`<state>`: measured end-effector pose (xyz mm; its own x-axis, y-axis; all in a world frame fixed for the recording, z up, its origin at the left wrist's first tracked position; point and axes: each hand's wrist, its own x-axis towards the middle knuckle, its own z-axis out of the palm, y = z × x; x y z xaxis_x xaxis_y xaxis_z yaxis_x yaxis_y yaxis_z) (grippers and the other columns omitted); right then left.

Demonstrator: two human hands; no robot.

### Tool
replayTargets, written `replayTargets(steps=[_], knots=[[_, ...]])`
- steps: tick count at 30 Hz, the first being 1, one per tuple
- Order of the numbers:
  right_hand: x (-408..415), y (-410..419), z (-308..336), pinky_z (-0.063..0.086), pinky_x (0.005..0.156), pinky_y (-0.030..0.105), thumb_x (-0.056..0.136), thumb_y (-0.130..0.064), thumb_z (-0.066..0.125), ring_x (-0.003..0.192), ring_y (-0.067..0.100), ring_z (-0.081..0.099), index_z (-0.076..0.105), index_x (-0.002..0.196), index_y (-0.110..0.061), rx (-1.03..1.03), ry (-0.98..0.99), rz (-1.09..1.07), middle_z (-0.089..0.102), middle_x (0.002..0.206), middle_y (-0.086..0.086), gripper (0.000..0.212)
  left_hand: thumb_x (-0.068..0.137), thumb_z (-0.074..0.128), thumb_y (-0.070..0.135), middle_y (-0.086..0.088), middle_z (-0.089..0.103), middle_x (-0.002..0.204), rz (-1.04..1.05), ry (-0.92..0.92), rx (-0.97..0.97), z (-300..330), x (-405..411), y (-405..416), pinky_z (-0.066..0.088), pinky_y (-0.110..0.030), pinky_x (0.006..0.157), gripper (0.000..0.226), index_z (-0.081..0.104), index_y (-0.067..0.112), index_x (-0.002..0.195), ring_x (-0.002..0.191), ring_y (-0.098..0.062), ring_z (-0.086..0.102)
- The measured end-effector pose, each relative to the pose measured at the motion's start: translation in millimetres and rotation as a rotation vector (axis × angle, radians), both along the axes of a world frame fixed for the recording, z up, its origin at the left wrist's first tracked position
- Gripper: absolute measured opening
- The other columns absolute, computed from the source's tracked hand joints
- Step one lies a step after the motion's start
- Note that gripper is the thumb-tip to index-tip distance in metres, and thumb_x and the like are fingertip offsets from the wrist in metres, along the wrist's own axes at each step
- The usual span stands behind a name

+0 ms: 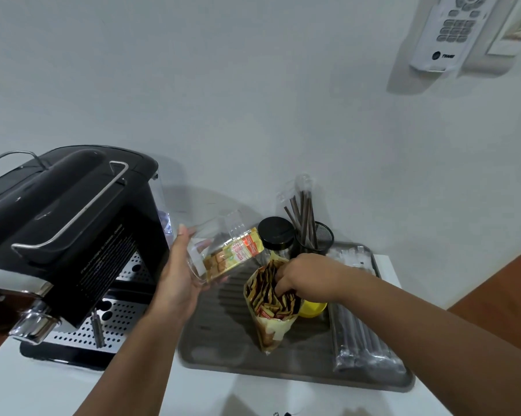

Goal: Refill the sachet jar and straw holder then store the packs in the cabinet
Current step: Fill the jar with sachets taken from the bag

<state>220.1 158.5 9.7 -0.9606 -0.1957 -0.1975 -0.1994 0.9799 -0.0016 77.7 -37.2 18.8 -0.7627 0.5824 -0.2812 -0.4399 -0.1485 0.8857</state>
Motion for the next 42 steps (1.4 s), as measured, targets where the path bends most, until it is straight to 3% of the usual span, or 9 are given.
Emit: replayTargets(steps=[11, 14, 16, 18, 22, 28, 31, 34, 42], knots=[[17, 12, 29, 0.053, 0.085, 0.037, 0.081, -0.001, 0.063, 0.104, 0.019, 0.064, 0.071, 0.111, -0.019, -0.219, 0.169, -0.086, 0.07, 0.111, 0.001, 0.036, 0.094, 0.036, 0.059, -0.006, 0.064, 0.126, 0.014, 0.027, 0.011, -1, 8, 8, 0.051, -0.056, 0.086, 0.053, 0.052, 0.025, 0.131, 0.098, -0.033, 0.068], [24, 16, 46, 0.046, 0.093, 0.024, 0.081, -0.002, 0.064, 0.108, 0.012, 0.061, 0.072, 0.109, -0.019, -0.319, 0.163, -0.191, 0.068, 0.115, -0.002, 0.034, 0.095, 0.035, 0.059, -0.005, 0.064, 0.125, 0.025, 0.034, 0.01, -2, 10, 9, 0.052, -0.055, 0.086, 0.05, 0.052, 0.026, 0.13, 0.1, -0.033, 0.067], [28, 20, 53, 0.039, 0.089, 0.007, 0.078, 0.006, 0.062, 0.105, 0.007, 0.06, 0.074, 0.104, -0.019, -0.388, 0.227, -0.238, 0.07, 0.112, -0.003, 0.038, 0.096, 0.035, 0.058, -0.005, 0.064, 0.124, 0.033, 0.032, 0.008, -2, 10, 8, 0.052, -0.055, 0.086, 0.05, 0.053, 0.025, 0.13, 0.1, -0.034, 0.067], [35, 25, 55, 0.039, 0.085, 0.002, 0.075, 0.01, 0.06, 0.099, 0.002, 0.061, 0.075, 0.1, -0.021, -0.459, 0.302, -0.265, 0.072, 0.106, -0.004, 0.043, 0.096, 0.034, 0.058, -0.006, 0.065, 0.124, 0.027, 0.032, 0.001, -3, 12, 8, 0.053, -0.053, 0.085, 0.052, 0.053, 0.024, 0.13, 0.101, -0.034, 0.067], [52, 31, 57, 0.053, 0.082, 0.019, 0.079, 0.009, 0.065, 0.096, 0.004, 0.066, 0.072, 0.099, -0.033, -0.707, 0.431, -0.379, 0.073, 0.1, -0.011, 0.047, 0.095, 0.032, 0.059, -0.009, 0.066, 0.122, -0.003, 0.042, 0.002, -2, 13, 4, 0.053, -0.051, 0.083, 0.055, 0.054, 0.021, 0.13, 0.101, -0.035, 0.068], [71, 32, 65, 0.053, 0.08, 0.015, 0.077, 0.018, 0.061, 0.091, 0.006, 0.07, 0.078, 0.079, -0.032, -1.291, 0.628, -0.503, 0.076, 0.088, -0.009, 0.053, 0.092, 0.034, 0.06, -0.005, 0.074, 0.104, -0.057, 0.04, 0.053, 1, 16, 1, 0.055, -0.044, 0.073, 0.053, 0.059, 0.024, 0.123, 0.082, -0.026, 0.073], [66, 33, 63, 0.057, 0.08, 0.025, 0.058, -0.017, 0.082, 0.086, 0.011, 0.071, 0.078, 0.074, -0.027, -1.631, 0.752, -0.462, 0.076, 0.081, -0.005, 0.019, 0.094, 0.03, 0.06, -0.003, 0.076, 0.097, -0.117, 0.035, 0.078, 2, 20, 2, 0.052, -0.042, 0.071, 0.056, 0.06, 0.023, 0.122, 0.076, -0.021, 0.073], [53, 27, 57, 0.059, 0.075, 0.027, 0.038, -0.033, 0.092, 0.081, 0.012, 0.072, 0.077, 0.07, -0.023, -1.859, 0.809, -0.442, 0.075, 0.077, -0.003, 0.037, 0.093, 0.029, 0.062, -0.01, 0.072, 0.114, -0.175, 0.001, 0.099, 6, 26, 5, 0.053, -0.043, 0.073, 0.06, 0.059, 0.022, 0.126, 0.089, -0.029, 0.07], [46, 7, 42, 0.057, 0.075, 0.021, 0.043, -0.045, 0.089, 0.085, 0.009, 0.071, 0.078, 0.076, -0.027, -1.747, 0.834, -0.478, 0.076, 0.083, -0.005, 0.039, 0.091, 0.034, 0.065, -0.019, 0.064, 0.127, -0.275, -0.107, 0.201, 15, 33, 7, 0.055, -0.042, 0.065, 0.064, 0.051, 0.023, 0.136, 0.092, -0.033, 0.067]])
